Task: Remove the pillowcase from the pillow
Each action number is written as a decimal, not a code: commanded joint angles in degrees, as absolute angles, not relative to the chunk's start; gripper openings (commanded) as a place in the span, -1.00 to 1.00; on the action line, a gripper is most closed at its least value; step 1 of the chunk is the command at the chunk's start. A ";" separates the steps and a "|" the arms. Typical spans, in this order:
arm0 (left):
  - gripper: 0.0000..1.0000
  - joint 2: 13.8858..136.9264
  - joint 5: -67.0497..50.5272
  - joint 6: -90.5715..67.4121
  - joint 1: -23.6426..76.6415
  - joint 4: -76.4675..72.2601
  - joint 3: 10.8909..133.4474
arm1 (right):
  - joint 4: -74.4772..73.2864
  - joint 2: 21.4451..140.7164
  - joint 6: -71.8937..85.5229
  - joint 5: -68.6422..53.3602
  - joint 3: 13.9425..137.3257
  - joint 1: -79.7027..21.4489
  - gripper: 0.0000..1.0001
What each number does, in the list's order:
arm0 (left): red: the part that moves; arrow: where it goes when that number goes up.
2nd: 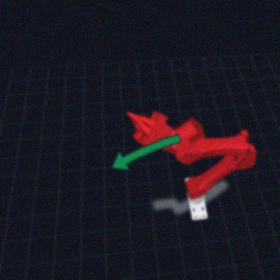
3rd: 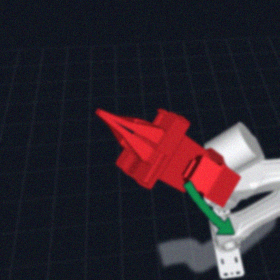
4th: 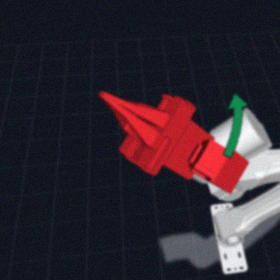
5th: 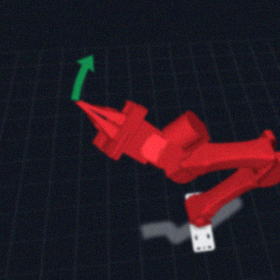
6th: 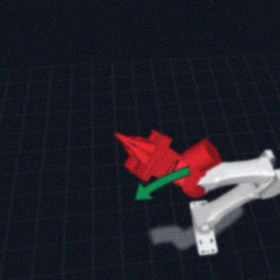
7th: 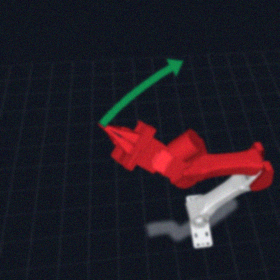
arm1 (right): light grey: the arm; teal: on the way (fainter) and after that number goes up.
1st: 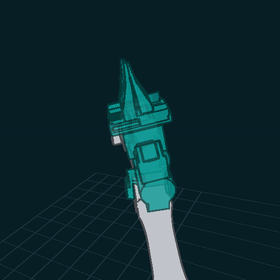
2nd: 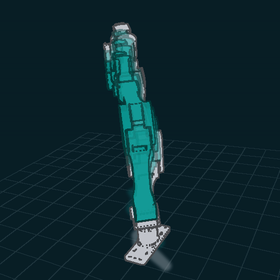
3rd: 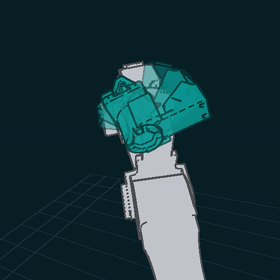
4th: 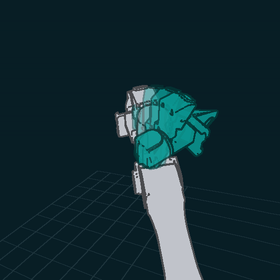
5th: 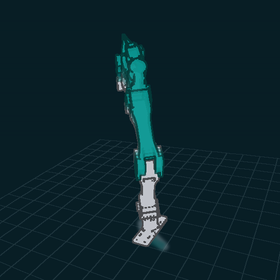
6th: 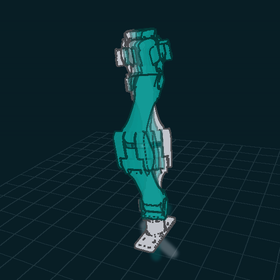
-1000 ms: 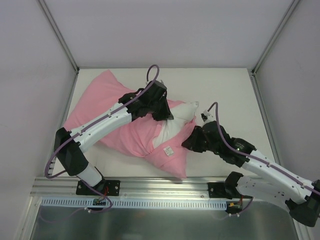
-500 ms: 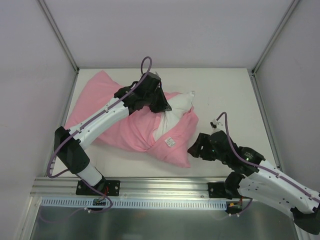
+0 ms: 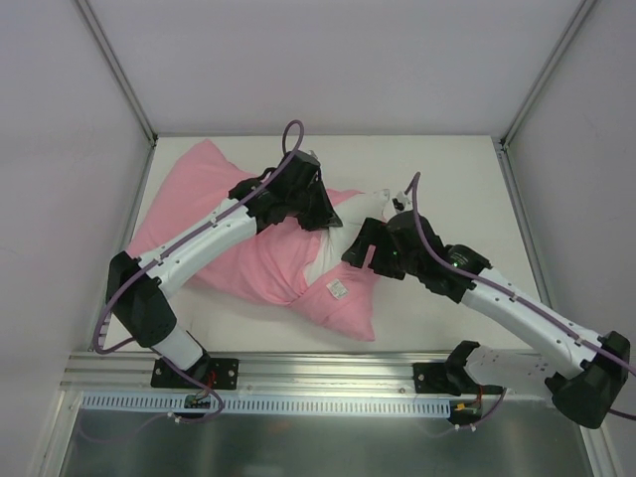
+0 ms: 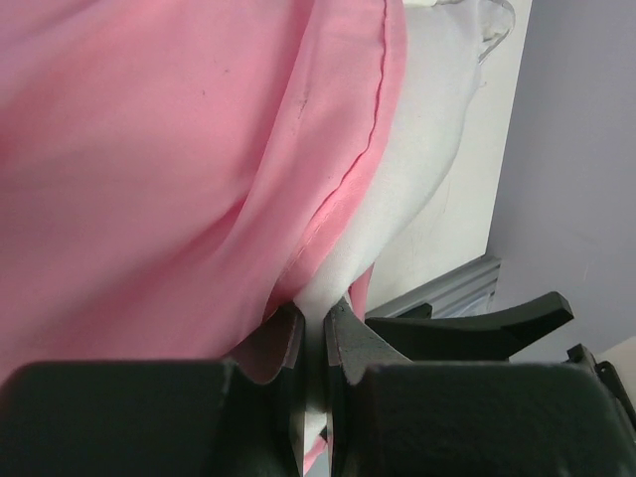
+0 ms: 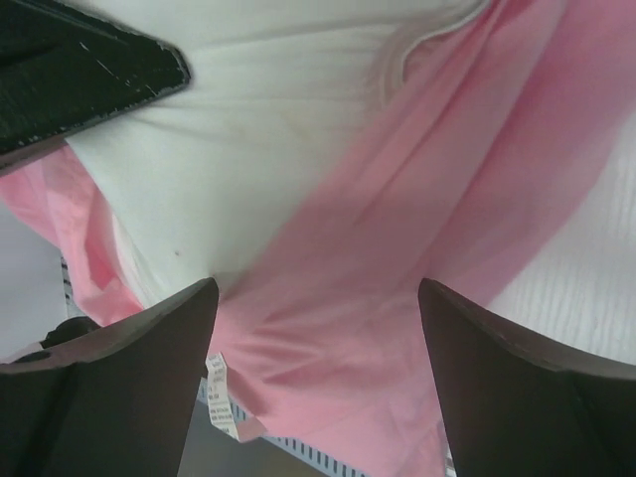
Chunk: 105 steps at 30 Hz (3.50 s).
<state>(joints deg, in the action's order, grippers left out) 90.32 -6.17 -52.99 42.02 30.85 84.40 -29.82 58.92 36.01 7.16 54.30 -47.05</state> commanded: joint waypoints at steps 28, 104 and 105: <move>-1.00 89.04 -11.94 -55.10 27.44 27.77 87.89 | -41.21 33.14 43.42 7.90 27.78 -54.23 -0.99; -1.00 63.63 -22.15 -60.91 34.89 23.82 80.84 | 5.80 88.49 40.78 -20.39 50.97 -25.04 -0.98; -1.00 63.89 -21.97 -60.56 35.85 23.82 81.47 | 5.80 90.94 40.69 -20.30 51.50 -26.27 -0.99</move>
